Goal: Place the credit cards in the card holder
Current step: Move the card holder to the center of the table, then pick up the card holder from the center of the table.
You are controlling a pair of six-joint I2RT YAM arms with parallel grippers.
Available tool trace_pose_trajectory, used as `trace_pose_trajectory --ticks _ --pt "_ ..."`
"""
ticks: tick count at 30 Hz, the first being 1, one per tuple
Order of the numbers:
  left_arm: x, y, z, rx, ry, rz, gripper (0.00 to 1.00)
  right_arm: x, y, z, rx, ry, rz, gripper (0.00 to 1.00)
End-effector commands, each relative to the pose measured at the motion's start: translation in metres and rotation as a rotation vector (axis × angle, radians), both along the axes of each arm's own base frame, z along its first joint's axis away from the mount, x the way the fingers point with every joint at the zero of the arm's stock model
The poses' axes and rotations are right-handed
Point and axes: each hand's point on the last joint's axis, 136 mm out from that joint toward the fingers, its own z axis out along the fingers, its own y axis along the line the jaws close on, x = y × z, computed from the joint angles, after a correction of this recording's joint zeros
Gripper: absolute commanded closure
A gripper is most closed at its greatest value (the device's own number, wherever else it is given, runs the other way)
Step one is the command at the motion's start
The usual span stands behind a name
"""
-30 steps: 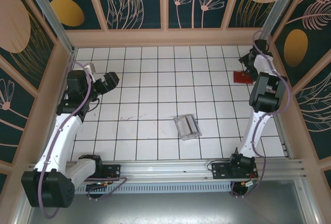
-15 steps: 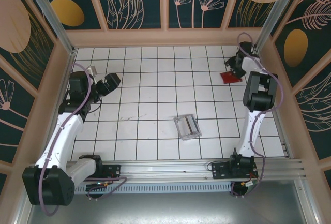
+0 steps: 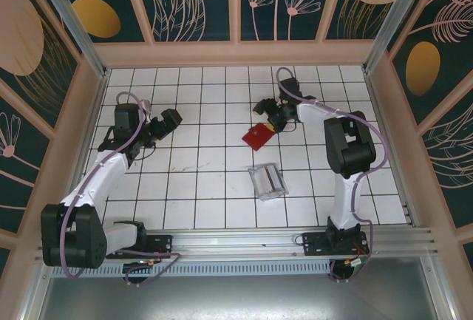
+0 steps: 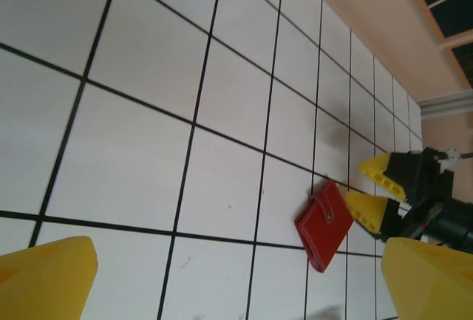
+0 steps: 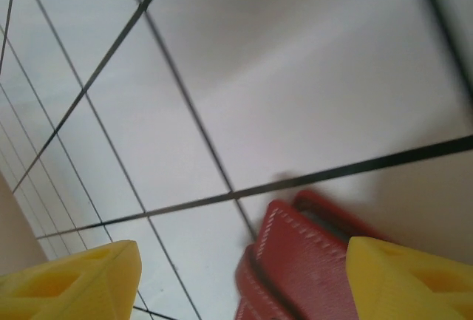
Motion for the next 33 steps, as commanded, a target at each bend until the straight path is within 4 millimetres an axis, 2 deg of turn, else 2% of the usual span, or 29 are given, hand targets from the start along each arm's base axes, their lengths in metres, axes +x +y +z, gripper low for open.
trace_pose_trajectory --ticks 1,6,13,16,23,33 --pt "0.000 -0.011 -0.001 -0.004 -0.017 -0.030 0.01 0.000 -0.034 0.025 -0.067 -0.068 0.055 0.26" --pt "-0.001 -0.032 -0.010 0.006 0.002 -0.090 0.02 -0.029 -0.045 0.018 -0.112 -0.059 0.117 0.43" --pt "0.004 -0.062 -0.017 0.005 0.023 -0.174 0.03 -0.057 -0.025 -0.004 0.002 0.017 0.116 0.45" --pt "0.005 -0.070 -0.016 -0.010 0.018 -0.201 0.06 -0.059 -0.020 -0.012 0.009 0.027 0.112 0.46" --pt "0.003 -0.077 -0.016 -0.025 0.015 -0.228 0.08 -0.056 -0.011 -0.028 0.049 0.024 0.129 0.60" --pt "0.005 -0.073 -0.031 0.006 0.072 -0.213 0.06 -0.056 0.003 -0.037 0.054 0.042 0.119 0.61"
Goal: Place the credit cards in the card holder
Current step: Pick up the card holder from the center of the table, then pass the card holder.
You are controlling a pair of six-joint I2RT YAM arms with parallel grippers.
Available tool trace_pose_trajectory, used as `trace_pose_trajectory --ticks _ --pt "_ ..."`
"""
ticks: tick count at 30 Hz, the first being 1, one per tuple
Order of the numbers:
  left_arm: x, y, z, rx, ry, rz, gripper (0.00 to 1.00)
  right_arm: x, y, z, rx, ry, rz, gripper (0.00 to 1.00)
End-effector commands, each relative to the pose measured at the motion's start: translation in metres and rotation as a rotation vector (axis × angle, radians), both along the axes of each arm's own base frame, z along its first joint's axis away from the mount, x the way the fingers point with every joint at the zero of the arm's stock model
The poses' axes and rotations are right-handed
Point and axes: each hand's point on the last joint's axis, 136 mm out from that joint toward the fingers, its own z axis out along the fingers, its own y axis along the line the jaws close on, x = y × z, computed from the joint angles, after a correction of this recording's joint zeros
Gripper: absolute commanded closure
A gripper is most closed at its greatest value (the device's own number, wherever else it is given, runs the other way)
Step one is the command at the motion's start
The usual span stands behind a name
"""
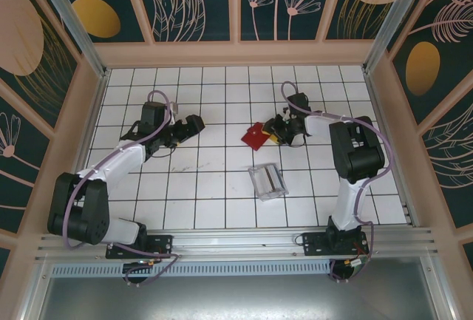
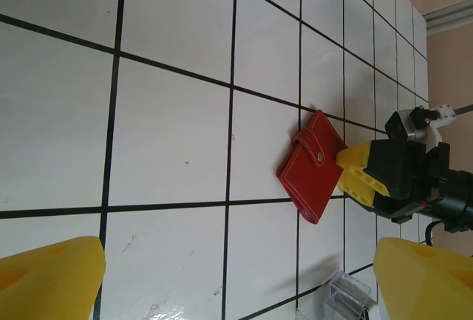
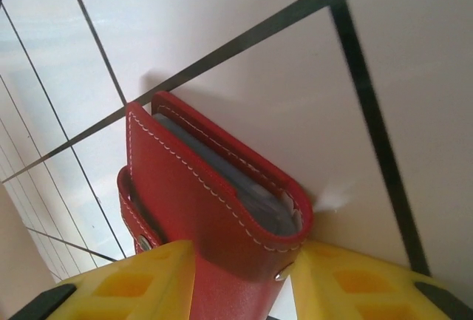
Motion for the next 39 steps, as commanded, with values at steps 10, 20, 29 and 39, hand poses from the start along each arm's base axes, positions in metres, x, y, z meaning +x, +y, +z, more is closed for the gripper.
trace_pose_trajectory --ticks 10,20,29,39 --pt "0.015 -0.024 0.019 -0.046 -0.047 -0.124 0.04 0.011 0.026 0.031 0.127 -0.206 0.029 0.99" --pt "0.026 -0.049 0.127 -0.234 -0.330 -0.235 0.02 0.015 0.030 0.124 -0.072 -0.694 0.266 0.93" --pt "0.016 -0.049 0.200 -0.210 -0.664 -0.309 0.01 -0.046 0.048 0.221 -0.307 -1.453 0.645 0.98" --pt "-0.017 -0.094 0.122 0.234 -0.860 -0.846 0.02 -0.096 0.084 0.197 -0.452 -1.606 1.184 1.00"
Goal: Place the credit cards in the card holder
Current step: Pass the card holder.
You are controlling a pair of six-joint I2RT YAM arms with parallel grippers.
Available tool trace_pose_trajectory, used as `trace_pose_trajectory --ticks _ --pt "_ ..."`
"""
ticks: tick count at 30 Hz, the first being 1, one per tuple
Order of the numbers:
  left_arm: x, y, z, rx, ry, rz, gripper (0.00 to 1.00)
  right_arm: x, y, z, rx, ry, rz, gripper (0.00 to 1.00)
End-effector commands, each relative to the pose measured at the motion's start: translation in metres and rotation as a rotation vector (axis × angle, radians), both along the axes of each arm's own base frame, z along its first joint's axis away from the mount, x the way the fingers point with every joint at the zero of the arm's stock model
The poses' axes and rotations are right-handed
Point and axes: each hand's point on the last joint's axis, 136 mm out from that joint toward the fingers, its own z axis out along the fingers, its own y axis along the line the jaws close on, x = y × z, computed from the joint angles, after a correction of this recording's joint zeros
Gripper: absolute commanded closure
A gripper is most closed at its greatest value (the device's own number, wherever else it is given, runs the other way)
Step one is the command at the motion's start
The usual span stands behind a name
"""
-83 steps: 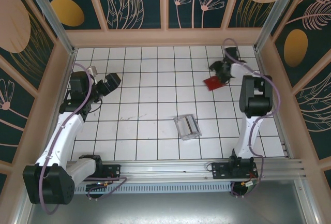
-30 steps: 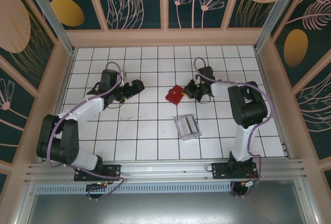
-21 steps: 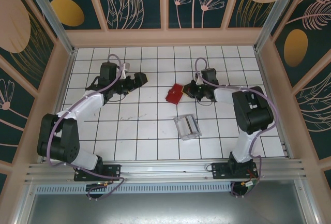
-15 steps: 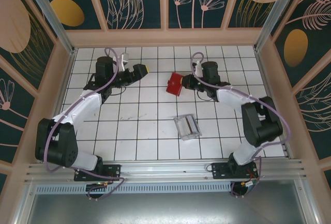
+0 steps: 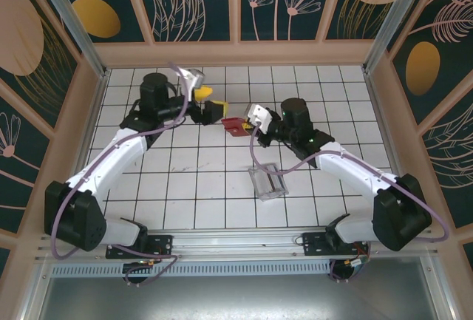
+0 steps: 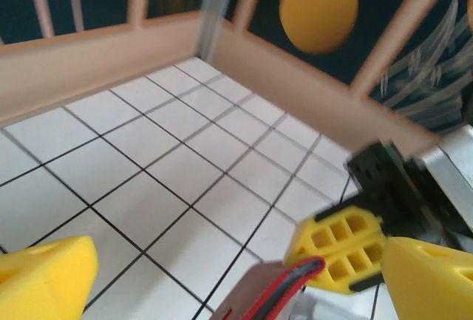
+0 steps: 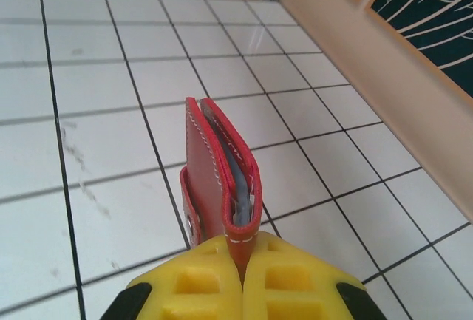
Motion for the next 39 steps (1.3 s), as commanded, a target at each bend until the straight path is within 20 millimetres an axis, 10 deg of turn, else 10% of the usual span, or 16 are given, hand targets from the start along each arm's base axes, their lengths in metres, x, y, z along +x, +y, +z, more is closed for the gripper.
trace_pose_trajectory --ticks 1,7,18,22,31,39 --pt "-0.017 -0.003 -0.053 0.205 -0.102 -0.192 0.02 -0.009 0.003 0.003 -0.079 -0.093 0.109 1.00" --pt "-0.021 -0.016 -0.060 0.191 -0.217 -0.228 0.30 -0.012 0.007 0.005 -0.067 -0.044 0.138 1.00" --pt "-0.031 -0.036 -0.073 0.170 -0.072 -0.331 0.42 -0.003 0.018 0.016 -0.033 -0.022 0.160 1.00" --pt "-0.021 -0.036 -0.071 0.187 -0.063 -0.278 0.94 -0.003 0.019 0.021 -0.014 -0.033 0.161 0.98" --pt "0.007 -0.032 -0.029 0.107 -0.055 -0.097 1.00 0.020 -0.004 0.051 0.212 -0.021 -0.084 0.64" --pt "0.046 -0.021 -0.009 -0.083 0.145 0.190 1.00 0.044 -0.059 0.069 0.491 0.251 -0.355 0.61"
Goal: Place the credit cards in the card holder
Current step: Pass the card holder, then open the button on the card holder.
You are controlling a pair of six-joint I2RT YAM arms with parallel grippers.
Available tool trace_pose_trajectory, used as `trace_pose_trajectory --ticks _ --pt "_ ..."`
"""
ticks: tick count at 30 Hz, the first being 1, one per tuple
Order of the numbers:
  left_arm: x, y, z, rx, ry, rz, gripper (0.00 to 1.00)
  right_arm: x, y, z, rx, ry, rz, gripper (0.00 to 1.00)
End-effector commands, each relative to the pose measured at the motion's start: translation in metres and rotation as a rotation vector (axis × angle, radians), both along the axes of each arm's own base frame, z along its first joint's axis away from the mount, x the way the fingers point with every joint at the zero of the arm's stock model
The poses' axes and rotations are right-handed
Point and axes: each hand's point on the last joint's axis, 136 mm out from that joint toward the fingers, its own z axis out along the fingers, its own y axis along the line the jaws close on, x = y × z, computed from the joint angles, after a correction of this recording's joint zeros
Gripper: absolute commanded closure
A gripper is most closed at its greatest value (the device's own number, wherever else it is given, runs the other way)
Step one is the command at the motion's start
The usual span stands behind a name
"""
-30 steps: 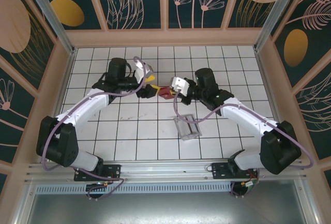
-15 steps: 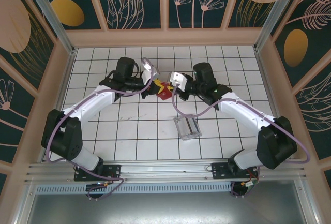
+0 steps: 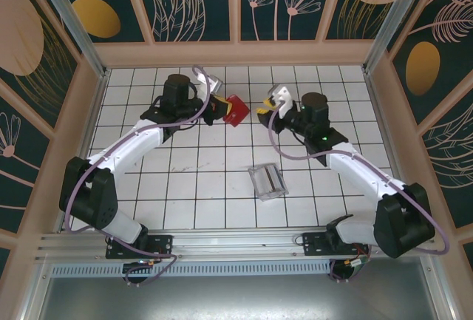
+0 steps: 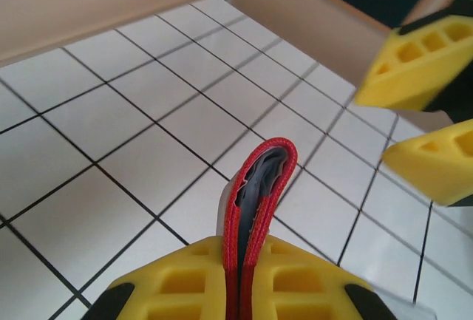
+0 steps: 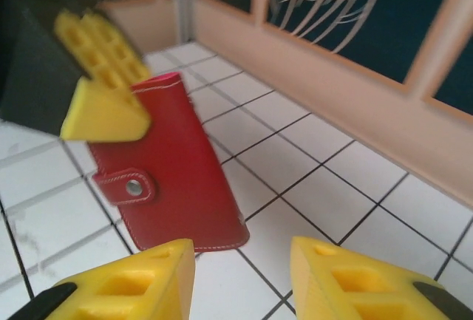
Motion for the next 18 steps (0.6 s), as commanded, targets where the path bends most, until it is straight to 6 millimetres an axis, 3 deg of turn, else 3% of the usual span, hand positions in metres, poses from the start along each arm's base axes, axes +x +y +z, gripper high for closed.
trace_pose_trajectory --ticks 1,5,8,11,14,18 --pt "0.020 0.000 0.042 -0.164 0.031 0.122 1.00 0.003 -0.005 0.028 0.232 0.135 -0.064 0.60" --pt "0.021 -0.009 0.041 -0.228 0.119 0.097 1.00 0.012 0.007 0.010 0.335 0.439 -0.092 0.59" --pt "0.022 -0.005 0.050 -0.280 0.073 0.124 1.00 0.037 -0.008 -0.022 0.566 0.930 -0.443 0.61" --pt "0.022 -0.006 0.063 -0.320 0.015 0.114 1.00 0.028 0.012 -0.041 0.709 1.317 -0.478 0.62" --pt "0.028 -0.008 0.064 -0.334 -0.021 0.113 1.00 0.021 0.031 -0.032 0.801 1.390 -0.456 0.62" --pt "0.032 -0.007 0.054 -0.311 -0.078 0.137 1.00 0.025 0.030 -0.023 0.838 1.421 -0.566 0.60"
